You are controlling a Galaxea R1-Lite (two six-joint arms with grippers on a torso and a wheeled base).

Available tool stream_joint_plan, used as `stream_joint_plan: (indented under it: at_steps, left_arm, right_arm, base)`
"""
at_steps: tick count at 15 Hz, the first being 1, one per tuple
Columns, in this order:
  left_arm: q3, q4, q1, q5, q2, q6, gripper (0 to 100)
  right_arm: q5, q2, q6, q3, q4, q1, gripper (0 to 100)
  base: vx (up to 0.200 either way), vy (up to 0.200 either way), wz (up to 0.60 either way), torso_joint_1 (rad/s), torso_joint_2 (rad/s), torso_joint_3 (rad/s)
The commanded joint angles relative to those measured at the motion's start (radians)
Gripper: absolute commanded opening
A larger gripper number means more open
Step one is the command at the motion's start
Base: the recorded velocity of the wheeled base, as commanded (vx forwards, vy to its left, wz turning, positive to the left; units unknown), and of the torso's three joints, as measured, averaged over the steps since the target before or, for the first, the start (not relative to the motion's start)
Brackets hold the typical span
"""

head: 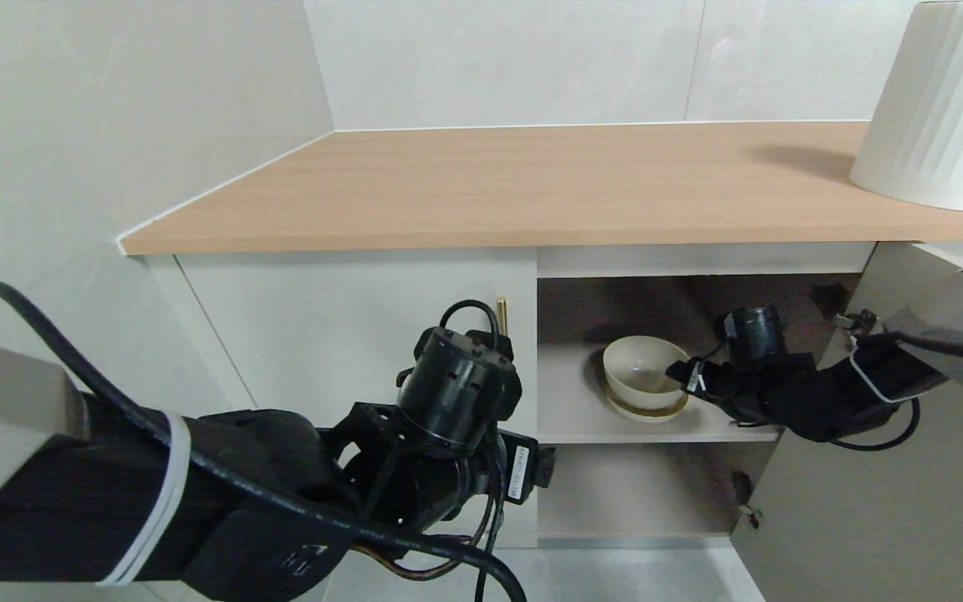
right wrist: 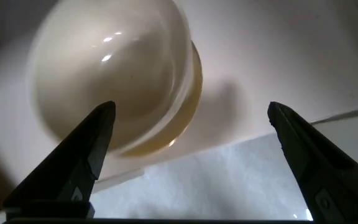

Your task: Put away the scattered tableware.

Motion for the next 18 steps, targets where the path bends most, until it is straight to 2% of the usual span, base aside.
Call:
stream_joint_plan:
  at_steps: [1, 2, 3, 4, 6, 8, 11, 16, 18]
  left_arm:
    - [0.015, 0.0, 0.049, 0.002, -0.072, -0.003, 100]
    - [0.036, 0.002, 0.084, 0.0, -0.141, -0.018, 100]
    - [0.043, 0.002, 0.096, 0.0, -0.164, -0.027, 100]
    - [0.067, 0.008, 0.139, 0.0, -0.239, -0.049, 100]
    - [0.155, 0.022, 0.165, 0.0, -0.351, -0.049, 100]
    - [0.204, 0.054, 0.171, 0.0, -0.437, -0.049, 100]
    - [0.303, 0.085, 0.257, -0.001, -0.576, -0.05, 100]
    - [0.322, 0.085, 0.27, -0.008, -0.621, -0.049, 100]
    - [0.326, 0.086, 0.27, -0.008, -0.615, -0.049, 100]
  right_arm:
    - [0.019, -0.139, -0.004, 0.075, 0.028, 0.025, 100]
    - [0.025, -0.225, -0.005, 0.107, 0.074, 0.042, 100]
    - [0.026, -0.262, -0.005, 0.118, 0.094, 0.05, 100]
    - [0.039, -0.401, -0.004, 0.167, 0.169, 0.068, 100]
    - [0.075, -0.587, -0.007, 0.322, 0.238, 0.113, 100]
    - [0.101, -0.711, -0.062, 0.4, 0.258, 0.136, 100]
    - [0.1, -0.843, -0.082, 0.417, 0.365, 0.137, 100]
    - [0.097, -0.915, -0.088, 0.423, 0.444, 0.171, 100]
    - [0.098, -0.914, -0.088, 0.423, 0.456, 0.172, 100]
  base:
    - [0.0, 0.0, 0.0, 0.0, 0.0, 0.0]
    - [0.0, 0.0, 0.0, 0.0, 0.0, 0.0]
    - [0.0, 0.0, 0.0, 0.0, 0.0, 0.0]
    - [0.0, 0.0, 0.0, 0.0, 0.0, 0.0]
    - [0.0, 0.0, 0.0, 0.0, 0.0, 0.0]
    - [0.0, 0.0, 0.0, 0.0, 0.0, 0.0]
    - [0.0, 0.0, 0.0, 0.0, 0.0, 0.0]
    - [0.0, 0.0, 0.0, 0.0, 0.0, 0.0]
    - [-0.2, 0.0, 0.0, 0.0, 0.01, 0.009]
